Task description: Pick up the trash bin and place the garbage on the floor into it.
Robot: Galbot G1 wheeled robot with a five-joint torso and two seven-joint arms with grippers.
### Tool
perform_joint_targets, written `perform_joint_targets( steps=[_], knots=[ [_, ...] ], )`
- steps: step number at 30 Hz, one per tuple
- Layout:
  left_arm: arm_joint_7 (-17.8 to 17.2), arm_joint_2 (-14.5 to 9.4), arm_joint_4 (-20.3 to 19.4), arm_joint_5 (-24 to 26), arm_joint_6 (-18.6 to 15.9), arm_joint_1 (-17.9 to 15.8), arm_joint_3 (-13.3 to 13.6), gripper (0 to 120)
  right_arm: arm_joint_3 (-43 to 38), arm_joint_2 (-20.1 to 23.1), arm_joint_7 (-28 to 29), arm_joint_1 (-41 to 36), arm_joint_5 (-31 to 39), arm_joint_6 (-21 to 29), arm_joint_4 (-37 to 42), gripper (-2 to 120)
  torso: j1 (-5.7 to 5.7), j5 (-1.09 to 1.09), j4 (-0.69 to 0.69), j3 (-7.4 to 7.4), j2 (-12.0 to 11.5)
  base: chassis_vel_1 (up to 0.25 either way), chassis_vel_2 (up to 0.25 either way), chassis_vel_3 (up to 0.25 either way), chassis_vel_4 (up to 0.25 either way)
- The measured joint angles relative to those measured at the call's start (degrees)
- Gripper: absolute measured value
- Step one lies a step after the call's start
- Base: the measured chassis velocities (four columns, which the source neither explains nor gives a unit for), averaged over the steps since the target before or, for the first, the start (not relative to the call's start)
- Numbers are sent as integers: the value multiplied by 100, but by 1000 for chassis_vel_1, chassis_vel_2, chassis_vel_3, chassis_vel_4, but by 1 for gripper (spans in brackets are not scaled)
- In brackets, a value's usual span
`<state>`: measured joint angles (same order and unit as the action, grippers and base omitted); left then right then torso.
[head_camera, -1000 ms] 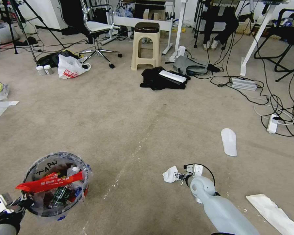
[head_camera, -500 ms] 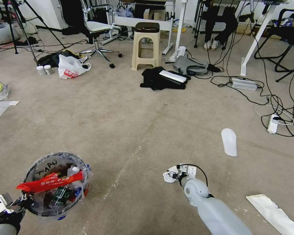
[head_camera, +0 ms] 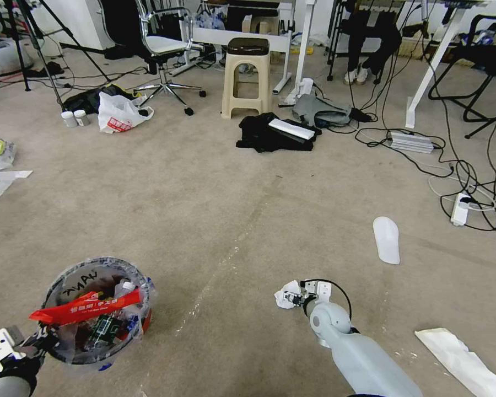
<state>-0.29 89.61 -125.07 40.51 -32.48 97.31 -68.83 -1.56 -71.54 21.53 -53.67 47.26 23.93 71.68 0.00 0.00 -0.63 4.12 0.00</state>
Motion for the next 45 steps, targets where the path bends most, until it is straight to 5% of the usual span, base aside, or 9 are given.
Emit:
perform_joint_targets(
  steps=[2, 21, 28, 32, 33, 34, 36, 41, 45],
  knots=[
    [0, 3, 2, 0, 1, -12, 2, 0, 39, -27, -10, 29, -3, -17, -42, 78, 0, 0, 0, 0, 0, 0, 0, 0, 0],
    [-8, 41, -17, -30, 1, -33, 55, 0, 92, -31, -90, -42, -108, -213, -100, 10, 0, 0, -1, 0, 0, 0, 0, 0, 0],
    [-8, 40, -31, -33, 1, -36, 69, 0, -16, 181, -316, -199, -161, -502, 436, 0, 0, 0, -1, 0, 0, 0, 0, 0, 0],
    [-10, 30, -69, -23, -9, -53, 84, 0, 12, 476, -1074, -301, -392, -1454, 983, 0, 0, 0, -2, 0, 0, 0, 0, 0, 0],
    [-15, 32, -80, -25, -16, -55, 104, 0, 108, 609, -1609, -301, -588, -2180, 1208, 0, 0, -1, -2, 0, 0, 0, 0, 0, 0],
    [-15, 32, -80, -25, -16, -55, 104, 0, 108, 609, -1609, -301, -588, -2180, 1208, 0, 0, -1, -2, 0, 0, 0, 0, 0, 0],
    [-16, 49, -120, -48, -28, -51, 139, 0, 371, 790, -2794, -162, -907, -3391, 1609, 0, 0, 1, -1, 0, 0, 0, 0, 0, 0],
    [-25, 62, -204, -69, -63, -40, 163, 0, 979, 1105, -3773, 318, -647, -3919, 2333, 0, 0, 1, -2, 0, 0, 0, 0, 0, 0],
    [-47, 32, -233, -69, -111, -81, 210, 0, 1535, 1331, -3758, 921, 55, -3689, 3038, 0, 0, -2, 0, 0, 0, 0, 0, 0, 0]
  ],
)
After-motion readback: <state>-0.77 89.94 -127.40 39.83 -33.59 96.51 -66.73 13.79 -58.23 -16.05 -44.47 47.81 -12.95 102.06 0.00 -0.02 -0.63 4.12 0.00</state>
